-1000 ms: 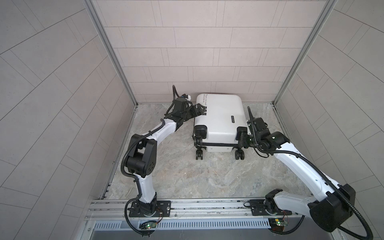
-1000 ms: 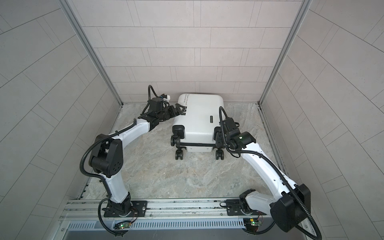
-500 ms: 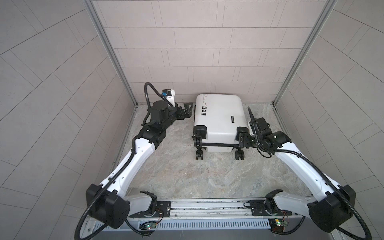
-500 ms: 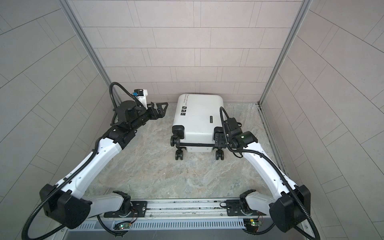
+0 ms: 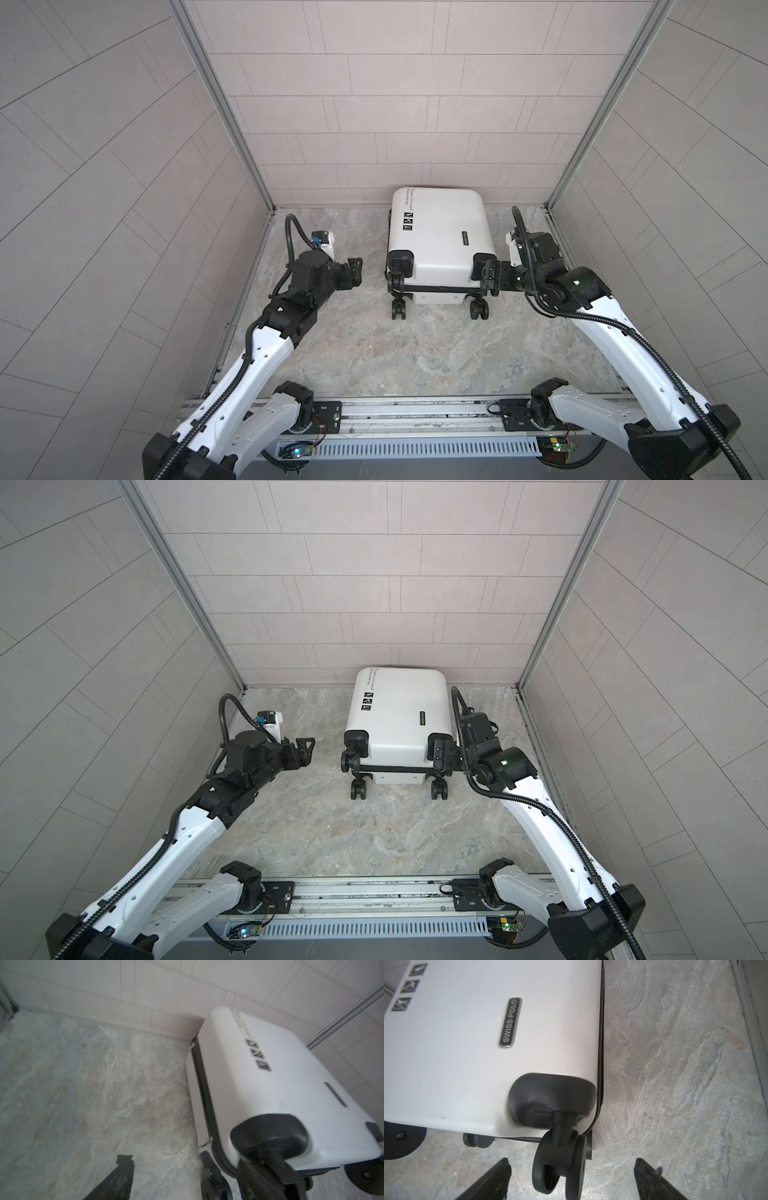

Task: Pack the luggage

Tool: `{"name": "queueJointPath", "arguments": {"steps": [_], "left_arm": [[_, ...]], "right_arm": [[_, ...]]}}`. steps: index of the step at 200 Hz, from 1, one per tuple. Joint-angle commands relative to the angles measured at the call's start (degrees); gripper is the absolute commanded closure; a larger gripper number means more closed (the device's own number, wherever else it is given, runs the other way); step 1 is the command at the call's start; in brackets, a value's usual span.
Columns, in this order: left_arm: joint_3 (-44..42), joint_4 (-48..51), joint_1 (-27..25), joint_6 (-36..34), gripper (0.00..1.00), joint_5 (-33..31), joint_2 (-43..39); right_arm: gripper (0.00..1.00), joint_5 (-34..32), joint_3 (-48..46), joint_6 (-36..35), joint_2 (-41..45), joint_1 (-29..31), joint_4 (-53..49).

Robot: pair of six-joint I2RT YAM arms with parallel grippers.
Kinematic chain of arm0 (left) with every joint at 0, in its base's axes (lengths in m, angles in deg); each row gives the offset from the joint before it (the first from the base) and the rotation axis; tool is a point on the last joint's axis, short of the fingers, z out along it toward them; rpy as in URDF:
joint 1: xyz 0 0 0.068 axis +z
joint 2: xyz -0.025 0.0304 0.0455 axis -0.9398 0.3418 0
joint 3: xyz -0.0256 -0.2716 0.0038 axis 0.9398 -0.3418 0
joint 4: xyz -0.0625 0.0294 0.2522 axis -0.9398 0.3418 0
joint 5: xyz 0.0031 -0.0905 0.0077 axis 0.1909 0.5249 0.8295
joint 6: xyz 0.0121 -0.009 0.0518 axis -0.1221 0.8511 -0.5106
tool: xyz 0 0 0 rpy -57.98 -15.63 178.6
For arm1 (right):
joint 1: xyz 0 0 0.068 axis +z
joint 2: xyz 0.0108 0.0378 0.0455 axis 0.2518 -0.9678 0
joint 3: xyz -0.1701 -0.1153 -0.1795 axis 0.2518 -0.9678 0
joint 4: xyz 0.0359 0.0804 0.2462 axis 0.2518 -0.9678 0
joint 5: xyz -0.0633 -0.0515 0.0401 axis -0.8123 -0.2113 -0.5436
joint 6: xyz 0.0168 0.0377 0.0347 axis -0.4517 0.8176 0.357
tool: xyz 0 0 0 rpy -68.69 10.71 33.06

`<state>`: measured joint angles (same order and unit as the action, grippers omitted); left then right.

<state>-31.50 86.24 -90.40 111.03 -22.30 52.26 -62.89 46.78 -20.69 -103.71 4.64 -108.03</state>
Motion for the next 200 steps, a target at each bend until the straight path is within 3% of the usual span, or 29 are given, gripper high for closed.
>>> {"name": "queueJointPath", "arguments": {"steps": [1, 103, 147, 200], "left_arm": [[-2.2, 1.6, -0.2, 4.4, 0.18, -2.6, 0.1], [3.8, -5.4, -1.3, 6.1, 0.23, 6.3, 16.2], [6.6, -9.0, -5.5, 6.0, 0.23, 8.0, 20.4], [9.6, -12.1, -11.9, 3.6, 0.23, 9.0, 24.3]], "right_arm": [[0.09, -0.2, 2.5, -0.6, 1.7, 0.8, -3.0], [0.11, -4.8, 6.2, 2.9, -3.5, 16.9, -2.0], [0.08, -2.5, 5.8, 4.6, -5.6, 18.2, -0.2], [0.07, -4.4, 5.0, 3.4, -4.3, 18.1, -0.5]]}}
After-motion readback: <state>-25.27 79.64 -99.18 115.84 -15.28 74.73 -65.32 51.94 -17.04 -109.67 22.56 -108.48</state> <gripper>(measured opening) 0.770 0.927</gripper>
